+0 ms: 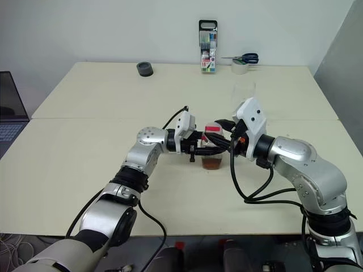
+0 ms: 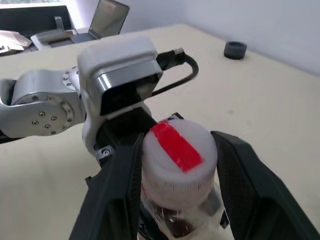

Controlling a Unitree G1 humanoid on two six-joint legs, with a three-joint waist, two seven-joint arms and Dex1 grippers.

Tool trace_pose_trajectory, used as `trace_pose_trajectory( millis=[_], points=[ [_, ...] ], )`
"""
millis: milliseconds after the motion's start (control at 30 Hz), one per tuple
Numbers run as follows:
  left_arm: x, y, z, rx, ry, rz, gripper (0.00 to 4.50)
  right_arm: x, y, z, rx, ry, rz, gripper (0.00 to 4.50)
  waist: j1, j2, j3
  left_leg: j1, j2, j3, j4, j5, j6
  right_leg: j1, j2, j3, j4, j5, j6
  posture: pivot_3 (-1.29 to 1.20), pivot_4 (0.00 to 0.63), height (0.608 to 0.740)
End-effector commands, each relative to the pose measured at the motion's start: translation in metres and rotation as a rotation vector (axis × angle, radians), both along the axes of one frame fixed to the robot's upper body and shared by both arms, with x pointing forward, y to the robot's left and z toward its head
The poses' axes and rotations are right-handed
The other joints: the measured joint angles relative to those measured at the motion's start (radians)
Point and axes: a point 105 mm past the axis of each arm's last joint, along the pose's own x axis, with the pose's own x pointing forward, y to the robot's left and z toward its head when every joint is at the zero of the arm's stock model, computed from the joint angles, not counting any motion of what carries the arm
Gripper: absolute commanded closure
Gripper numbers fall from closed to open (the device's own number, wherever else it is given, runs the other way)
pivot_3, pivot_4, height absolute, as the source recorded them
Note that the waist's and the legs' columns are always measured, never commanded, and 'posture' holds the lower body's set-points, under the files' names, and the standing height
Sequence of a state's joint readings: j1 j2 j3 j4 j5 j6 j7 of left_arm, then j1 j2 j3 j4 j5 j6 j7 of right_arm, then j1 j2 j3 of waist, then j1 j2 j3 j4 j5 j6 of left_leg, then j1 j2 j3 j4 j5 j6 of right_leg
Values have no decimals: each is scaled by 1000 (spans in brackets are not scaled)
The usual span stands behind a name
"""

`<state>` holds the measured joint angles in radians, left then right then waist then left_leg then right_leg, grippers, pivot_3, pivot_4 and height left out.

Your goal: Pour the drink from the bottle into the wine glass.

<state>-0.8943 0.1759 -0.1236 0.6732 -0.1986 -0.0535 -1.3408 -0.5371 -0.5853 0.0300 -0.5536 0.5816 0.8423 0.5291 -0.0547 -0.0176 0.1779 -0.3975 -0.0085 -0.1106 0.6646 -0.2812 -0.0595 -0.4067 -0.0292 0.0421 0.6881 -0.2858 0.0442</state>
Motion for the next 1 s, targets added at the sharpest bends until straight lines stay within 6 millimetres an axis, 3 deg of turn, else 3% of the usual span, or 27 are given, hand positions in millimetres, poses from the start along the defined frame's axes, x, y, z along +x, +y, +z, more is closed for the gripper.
trace_pose_trajectory(
  millis=[33,233,333,433,467,567,767,1000],
  points=[
    [-4,-3,15,-35,-59,-22,2829,-8,2,20,-19,-140,16,2765,0,0,0,0,0,0,0,0,0,0,0,0,0,0,0,0,150,740],
    [-6,-1,12,-36,-50,-16,2829,-16,-8,37,100,-153,16,2771,1,0,0,0,0,0,0,0,0,0,0,0,0,0,0,0,150,740],
    [-4,3,11,-38,-41,8,2829,-16,-24,34,127,-121,-45,2775,3,0,0,0,0,0,0,0,0,0,0,0,0,0,0,0,150,740],
    [1,12,10,-52,-21,67,2829,-2,-59,20,159,-111,-267,2775,5,0,0,0,0,0,0,0,0,0,0,0,0,0,0,0,150,740],
    [2,16,11,-58,-16,87,2829,1,-69,13,170,-98,-330,2775,5,0,0,0,0,0,0,0,0,0,0,0,0,0,0,0,150,740],
    [6,33,16,-88,-3,171,2829,6,-87,-36,157,-1,-490,2775,3,0,0,1,0,1,0,0,0,0,0,1,1,0,0,0,150,740],
    [15,65,29,-131,6,327,2829,8,-91,-114,107,178,-647,2775,-4,1,0,3,1,2,-1,0,0,0,1,3,4,0,0,0,150,740],
    [24,104,28,-126,10,506,2829,5,-82,-154,34,273,-616,359,-2,1,-1,4,1,2,-1,0,0,1,1,3,3,0,0,0,150,740]
  ],
)
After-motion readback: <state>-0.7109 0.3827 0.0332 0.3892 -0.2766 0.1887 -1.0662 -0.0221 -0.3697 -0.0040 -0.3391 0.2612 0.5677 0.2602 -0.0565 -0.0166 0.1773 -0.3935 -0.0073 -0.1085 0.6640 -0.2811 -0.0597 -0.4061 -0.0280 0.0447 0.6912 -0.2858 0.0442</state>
